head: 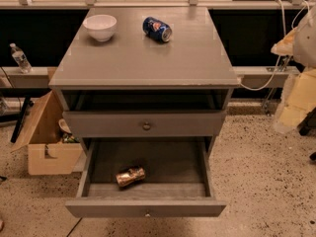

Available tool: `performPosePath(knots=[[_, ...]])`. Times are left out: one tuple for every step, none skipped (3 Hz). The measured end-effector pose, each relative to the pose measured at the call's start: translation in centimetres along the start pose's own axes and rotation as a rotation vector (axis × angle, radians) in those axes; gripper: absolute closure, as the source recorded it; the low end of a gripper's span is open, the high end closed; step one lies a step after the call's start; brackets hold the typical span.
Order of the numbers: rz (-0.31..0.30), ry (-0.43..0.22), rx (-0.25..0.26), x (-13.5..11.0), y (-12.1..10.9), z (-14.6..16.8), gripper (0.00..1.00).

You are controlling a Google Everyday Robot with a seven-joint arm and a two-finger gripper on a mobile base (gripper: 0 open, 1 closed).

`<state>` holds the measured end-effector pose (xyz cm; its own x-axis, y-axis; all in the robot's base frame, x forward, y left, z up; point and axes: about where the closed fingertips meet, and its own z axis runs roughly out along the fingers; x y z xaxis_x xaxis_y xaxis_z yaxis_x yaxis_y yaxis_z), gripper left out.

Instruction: Pick orange can from middle drawer and place on counter

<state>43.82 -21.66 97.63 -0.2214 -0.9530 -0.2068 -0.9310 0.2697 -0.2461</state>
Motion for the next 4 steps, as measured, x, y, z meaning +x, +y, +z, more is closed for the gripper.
performPosePath(knots=[[0.000,0.000,-0.001,0.0,0.0,0.0,0.00],[-0.014,-0.038,-0.066,-1.6,0.4,3.6,0.00],[0.005,-0.150,-0.194,-5.8,2.2,12.2,0.00],[0.005,-0.151,-0.195,-5.8,2.2,12.3,0.00]])
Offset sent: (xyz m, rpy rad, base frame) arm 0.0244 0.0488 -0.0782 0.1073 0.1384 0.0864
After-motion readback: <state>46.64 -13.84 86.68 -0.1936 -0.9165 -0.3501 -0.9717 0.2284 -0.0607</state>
